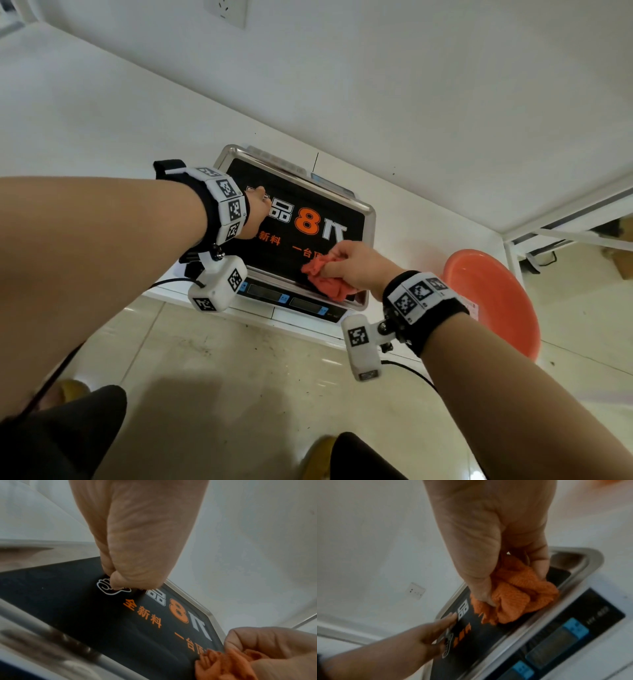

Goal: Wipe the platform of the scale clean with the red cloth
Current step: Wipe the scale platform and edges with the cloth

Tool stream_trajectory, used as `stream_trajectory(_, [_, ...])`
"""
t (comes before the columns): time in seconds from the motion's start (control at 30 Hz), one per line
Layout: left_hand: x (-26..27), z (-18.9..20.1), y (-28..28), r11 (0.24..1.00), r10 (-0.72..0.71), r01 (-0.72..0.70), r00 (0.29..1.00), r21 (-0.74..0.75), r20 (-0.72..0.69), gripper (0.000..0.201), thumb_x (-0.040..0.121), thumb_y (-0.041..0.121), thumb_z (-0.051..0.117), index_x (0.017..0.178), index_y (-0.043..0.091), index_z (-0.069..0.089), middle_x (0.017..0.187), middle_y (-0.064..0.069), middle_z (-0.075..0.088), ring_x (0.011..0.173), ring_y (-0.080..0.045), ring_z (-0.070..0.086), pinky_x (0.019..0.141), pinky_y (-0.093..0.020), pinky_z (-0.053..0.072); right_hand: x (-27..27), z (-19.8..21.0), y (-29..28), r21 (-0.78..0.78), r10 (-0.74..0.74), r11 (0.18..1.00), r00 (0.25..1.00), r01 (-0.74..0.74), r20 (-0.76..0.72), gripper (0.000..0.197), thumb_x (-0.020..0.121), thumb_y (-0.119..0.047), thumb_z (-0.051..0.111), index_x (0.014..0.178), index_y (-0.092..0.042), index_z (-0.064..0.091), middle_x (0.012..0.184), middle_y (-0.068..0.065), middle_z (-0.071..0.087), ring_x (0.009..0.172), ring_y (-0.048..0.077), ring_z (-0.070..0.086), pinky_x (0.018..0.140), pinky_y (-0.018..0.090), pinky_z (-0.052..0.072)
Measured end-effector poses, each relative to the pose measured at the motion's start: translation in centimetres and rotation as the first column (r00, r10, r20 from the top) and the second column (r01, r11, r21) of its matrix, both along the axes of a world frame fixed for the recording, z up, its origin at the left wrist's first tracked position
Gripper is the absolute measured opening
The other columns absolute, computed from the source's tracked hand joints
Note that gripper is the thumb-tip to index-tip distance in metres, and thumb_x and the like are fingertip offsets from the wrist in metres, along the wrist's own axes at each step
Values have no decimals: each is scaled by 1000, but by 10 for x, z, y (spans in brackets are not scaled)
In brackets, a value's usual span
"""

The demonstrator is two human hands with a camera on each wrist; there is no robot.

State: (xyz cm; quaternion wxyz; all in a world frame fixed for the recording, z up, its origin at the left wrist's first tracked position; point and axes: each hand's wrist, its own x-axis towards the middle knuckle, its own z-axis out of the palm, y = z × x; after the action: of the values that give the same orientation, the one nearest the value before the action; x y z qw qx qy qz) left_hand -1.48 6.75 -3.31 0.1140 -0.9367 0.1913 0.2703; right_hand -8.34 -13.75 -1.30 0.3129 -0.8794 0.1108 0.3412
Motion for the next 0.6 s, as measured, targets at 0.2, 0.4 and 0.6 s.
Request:
stream_trajectory(0.2, [-2,-3,7,991,54,-55,998,-122,-13,65,88,8,55,147,8,27,152,-10,19,134,-27,38,107,-34,40,3,24,2,105,-101,990,995,98,23,10,93,-16,69,88,-14,60,80,4,76,65,13,70,57,23,58])
stream_trajectory(0.4, [-2,1,11,976,64,-69,997,-208,-34,62,89,9,53,146,11,30,151,-9,24,131,-27,45,106,-37,43,-12,17,-10,4,-199,980,978,200,-59,23,97,-8,61,75,-10,56,56,2,66,43,15,56,44,25,48])
stream_trajectory(0.6, [-5,8,19,941,72,-77,997,-328,-28,56,91,5,48,145,15,37,147,-7,40,131,-25,46,108,-35,41,0,11,18,244,-241,941,971,235,-8,6,94,-16,66,93,-12,62,84,9,74,66,21,73,54,27,60])
